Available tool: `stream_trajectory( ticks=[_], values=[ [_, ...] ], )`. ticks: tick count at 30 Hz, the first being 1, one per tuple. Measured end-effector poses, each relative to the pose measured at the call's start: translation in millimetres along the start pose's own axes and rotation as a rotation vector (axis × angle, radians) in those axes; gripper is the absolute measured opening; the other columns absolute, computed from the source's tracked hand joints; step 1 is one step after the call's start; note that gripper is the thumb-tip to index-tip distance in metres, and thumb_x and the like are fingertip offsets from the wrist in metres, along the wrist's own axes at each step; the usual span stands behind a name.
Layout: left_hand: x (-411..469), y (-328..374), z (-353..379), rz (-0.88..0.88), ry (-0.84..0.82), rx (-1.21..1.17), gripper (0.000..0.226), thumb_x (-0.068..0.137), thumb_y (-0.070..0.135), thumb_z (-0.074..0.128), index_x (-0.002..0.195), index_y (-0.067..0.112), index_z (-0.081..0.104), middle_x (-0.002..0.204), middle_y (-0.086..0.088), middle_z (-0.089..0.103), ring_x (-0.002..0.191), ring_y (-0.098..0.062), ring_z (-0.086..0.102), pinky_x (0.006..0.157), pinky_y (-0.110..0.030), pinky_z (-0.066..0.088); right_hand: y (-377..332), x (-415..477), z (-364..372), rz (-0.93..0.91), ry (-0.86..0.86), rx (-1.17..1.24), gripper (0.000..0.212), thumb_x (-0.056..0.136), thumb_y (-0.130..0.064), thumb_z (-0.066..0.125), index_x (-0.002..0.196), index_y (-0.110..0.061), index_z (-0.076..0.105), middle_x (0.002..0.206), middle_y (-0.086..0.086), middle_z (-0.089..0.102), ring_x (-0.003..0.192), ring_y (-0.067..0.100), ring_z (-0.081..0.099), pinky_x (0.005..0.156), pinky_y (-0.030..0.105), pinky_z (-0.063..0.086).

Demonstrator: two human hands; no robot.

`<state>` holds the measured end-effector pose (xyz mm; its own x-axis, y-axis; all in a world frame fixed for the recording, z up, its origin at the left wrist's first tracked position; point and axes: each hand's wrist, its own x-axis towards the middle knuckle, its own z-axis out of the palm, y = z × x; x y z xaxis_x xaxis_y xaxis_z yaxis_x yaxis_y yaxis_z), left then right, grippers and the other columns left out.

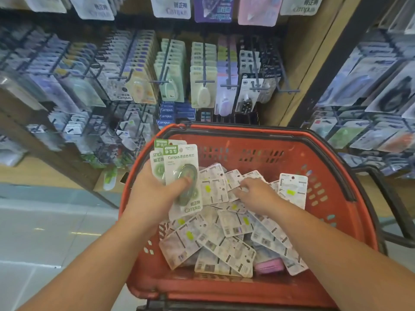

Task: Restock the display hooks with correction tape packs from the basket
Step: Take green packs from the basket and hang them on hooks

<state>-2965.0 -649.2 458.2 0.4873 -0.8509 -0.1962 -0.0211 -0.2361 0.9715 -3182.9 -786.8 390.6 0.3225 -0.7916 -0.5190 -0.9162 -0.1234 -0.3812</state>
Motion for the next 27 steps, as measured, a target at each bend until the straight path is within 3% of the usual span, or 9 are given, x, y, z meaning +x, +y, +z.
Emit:
stream_trajectory(
  ticks=[5, 8, 11, 14, 17, 19, 21, 24, 27],
  values=[
    [-0.2, 4.2, -11.4, 0.018, 0.102, 0.061, 0.051, 0.080, 0.006, 0.086, 0.121, 0.028, 0.066, 0.103, 0.018, 0.079, 0.093, -0.002, 0.075, 0.091, -0.038, 0.060, -24.0, 29.8, 13.0, 0.065, 0.114, -0.031, 0.066, 0.093, -0.068, 0.053, 0.143, -0.026, 0.053, 0.139, 0.007, 0.055, 0.130, 0.030, 0.049, 0.103, 0.041, 0.047],
    [-1.3, 6.0, -18.0, 0.003, 0.101, 0.093, 0.053, 0.070, 0.024, 0.084, 0.119, 0.030, 0.066, 0.107, 0.014, 0.079, 0.099, -0.008, 0.076, 0.094, -0.048, 0.060, -43.2, 34.1, 24.6, 0.076, 0.123, -0.131, 0.067, 0.080, -0.075, 0.065, 0.137, -0.042, 0.055, 0.141, 0.004, 0.040, 0.133, 0.031, 0.036, 0.107, 0.045, 0.035],
    [-2.9, 5.3, -23.5, -0.008, 0.106, 0.107, 0.062, 0.061, 0.036, 0.085, 0.120, 0.031, 0.065, 0.111, 0.010, 0.079, 0.103, -0.015, 0.076, 0.096, -0.055, 0.059, -53.9, 34.8, 37.9, 0.084, 0.148, -0.213, 0.071, 0.070, -0.077, 0.073, 0.127, -0.036, 0.062, 0.140, 0.002, 0.040, 0.131, 0.030, 0.035, 0.105, 0.047, 0.032],
    [-4.6, 5.9, -25.0, -0.012, 0.099, 0.135, 0.061, 0.059, 0.038, 0.084, 0.117, 0.034, 0.065, 0.110, 0.010, 0.079, 0.101, -0.015, 0.077, 0.094, -0.056, 0.060, -57.3, 34.3, 41.5, 0.053, 0.200, -0.166, 0.054, 0.075, -0.069, 0.076, 0.111, -0.030, 0.070, 0.126, -0.004, 0.050, 0.123, 0.027, 0.040, 0.098, 0.044, 0.034],
    [-4.1, 7.7, -24.5, 0.007, 0.089, 0.144, 0.067, 0.060, 0.043, 0.085, 0.122, 0.032, 0.063, 0.111, 0.012, 0.079, 0.101, -0.011, 0.076, 0.093, -0.051, 0.061, -54.3, 27.4, 31.9, -0.043, 0.244, 0.046, 0.031, 0.085, -0.049, 0.077, 0.076, -0.026, 0.060, 0.093, -0.009, 0.054, 0.106, 0.020, 0.045, 0.084, 0.038, 0.035],
    [-3.1, 10.1, -22.8, 0.035, 0.089, 0.173, 0.068, 0.060, 0.048, 0.084, 0.122, 0.036, 0.060, 0.111, 0.018, 0.077, 0.101, -0.005, 0.075, 0.093, -0.043, 0.060, -48.5, 17.6, 18.7, -0.120, 0.201, 0.297, 0.035, 0.090, -0.028, 0.074, 0.070, -0.016, 0.048, 0.073, -0.001, 0.048, 0.076, 0.017, 0.047, 0.065, 0.032, 0.036],
    [-0.6, 11.3, -20.0, 0.063, 0.091, 0.220, 0.058, 0.064, 0.046, 0.085, 0.115, 0.045, 0.057, 0.108, 0.025, 0.074, 0.099, 0.004, 0.071, 0.090, -0.035, 0.056, -45.1, -1.1, -1.5, -0.149, 0.141, 0.497, 0.030, 0.091, -0.014, 0.068, 0.074, -0.012, 0.044, 0.072, 0.007, 0.041, 0.056, 0.016, 0.039, 0.053, 0.029, 0.031],
    [3.8, 12.5, -11.2, 0.097, 0.073, 0.326, 0.053, 0.075, 0.038, 0.088, 0.110, 0.050, 0.051, 0.107, 0.025, 0.070, 0.099, 0.009, 0.066, 0.087, -0.032, 0.054, -43.1, -31.8, -29.9, -0.133, 0.110, 0.649, 0.017, 0.089, -0.009, 0.060, 0.078, -0.006, 0.048, 0.072, 0.009, 0.046, 0.059, 0.019, 0.043, 0.057, 0.033, 0.033],
    [5.3, 12.0, 5.1, 0.129, -0.036, 0.374, 0.060, 0.080, 0.026, 0.089, 0.121, 0.046, 0.049, 0.111, 0.026, 0.069, 0.101, 0.009, 0.065, 0.090, -0.032, 0.055, -50.2, -60.1, -45.7, -0.128, 0.021, 0.919, 0.008, 0.091, -0.001, 0.055, 0.087, -0.006, 0.058, 0.074, 0.010, 0.065, 0.062, 0.021, 0.059, 0.050, 0.030, 0.047]
  ],
)
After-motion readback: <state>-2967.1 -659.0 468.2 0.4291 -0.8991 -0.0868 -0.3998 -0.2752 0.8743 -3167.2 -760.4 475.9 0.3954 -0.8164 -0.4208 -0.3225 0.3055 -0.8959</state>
